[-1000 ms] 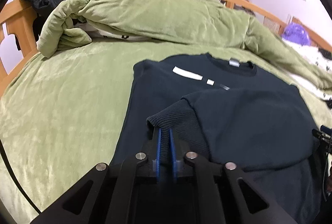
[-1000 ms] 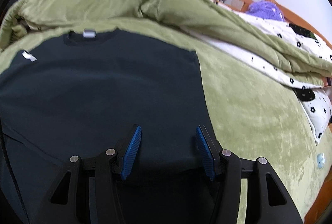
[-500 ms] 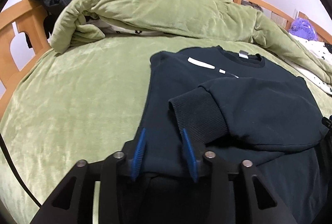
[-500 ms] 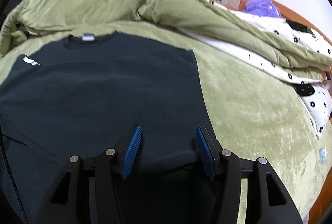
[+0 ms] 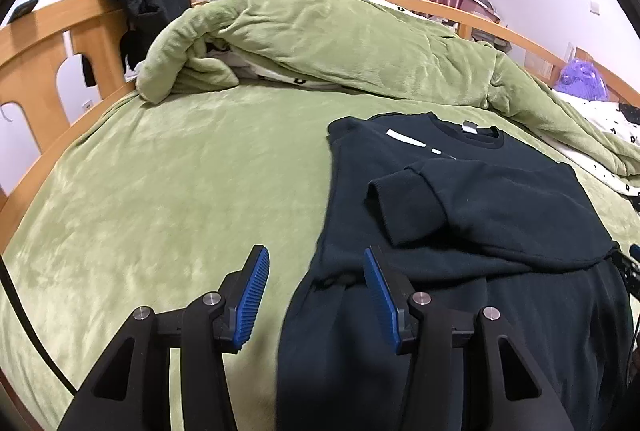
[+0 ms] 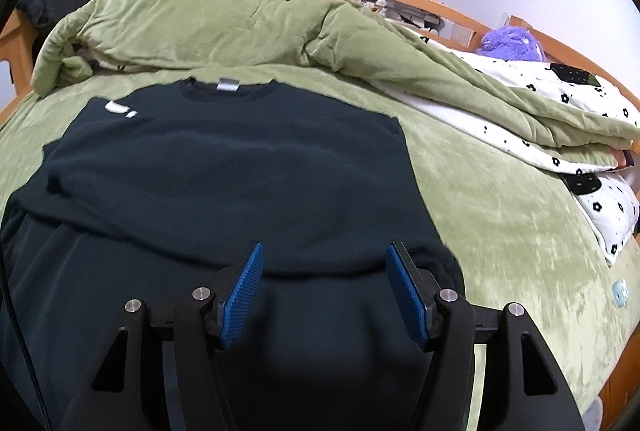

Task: Fold small clothes
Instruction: 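Open the left tool and move both tools to the ribbed waistband hem, then close the left tool on the ribbed hem while the right tool closes beside it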

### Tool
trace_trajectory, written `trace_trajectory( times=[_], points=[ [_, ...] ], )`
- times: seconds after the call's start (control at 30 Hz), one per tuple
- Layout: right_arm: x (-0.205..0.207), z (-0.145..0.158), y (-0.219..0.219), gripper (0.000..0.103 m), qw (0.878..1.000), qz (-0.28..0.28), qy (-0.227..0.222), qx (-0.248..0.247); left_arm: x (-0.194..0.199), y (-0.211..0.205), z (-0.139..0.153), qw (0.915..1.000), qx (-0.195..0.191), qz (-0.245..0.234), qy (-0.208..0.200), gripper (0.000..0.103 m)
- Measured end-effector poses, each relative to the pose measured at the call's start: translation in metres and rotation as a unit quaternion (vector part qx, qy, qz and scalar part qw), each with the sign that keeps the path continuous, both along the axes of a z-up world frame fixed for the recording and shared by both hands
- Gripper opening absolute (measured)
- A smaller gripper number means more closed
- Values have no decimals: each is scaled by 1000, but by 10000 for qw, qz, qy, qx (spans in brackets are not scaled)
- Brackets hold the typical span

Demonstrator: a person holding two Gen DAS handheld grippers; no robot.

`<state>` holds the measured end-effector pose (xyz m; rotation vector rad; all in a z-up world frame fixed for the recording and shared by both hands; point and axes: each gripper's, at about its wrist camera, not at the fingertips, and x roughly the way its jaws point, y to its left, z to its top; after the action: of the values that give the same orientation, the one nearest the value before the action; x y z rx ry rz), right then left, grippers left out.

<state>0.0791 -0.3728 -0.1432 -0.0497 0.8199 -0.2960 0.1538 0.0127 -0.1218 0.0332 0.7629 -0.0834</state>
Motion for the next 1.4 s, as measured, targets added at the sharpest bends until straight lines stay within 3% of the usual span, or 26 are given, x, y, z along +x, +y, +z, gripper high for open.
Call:
trace_trajectory(
  times=[0.43,1.0,1.4],
  points=[
    [-102,6,0,62,9999,-83,54,129,-71,21,-3,9998,142,90,-124,47],
    [-224,-16,-11,61,9974,-303,24,646,-182,36,-31,9995,78,-180,260,47],
    [-243,-46,-17,61,9939,-375,293,993,-206,33,-62,9979,-58,-230,595,47]
  ],
)
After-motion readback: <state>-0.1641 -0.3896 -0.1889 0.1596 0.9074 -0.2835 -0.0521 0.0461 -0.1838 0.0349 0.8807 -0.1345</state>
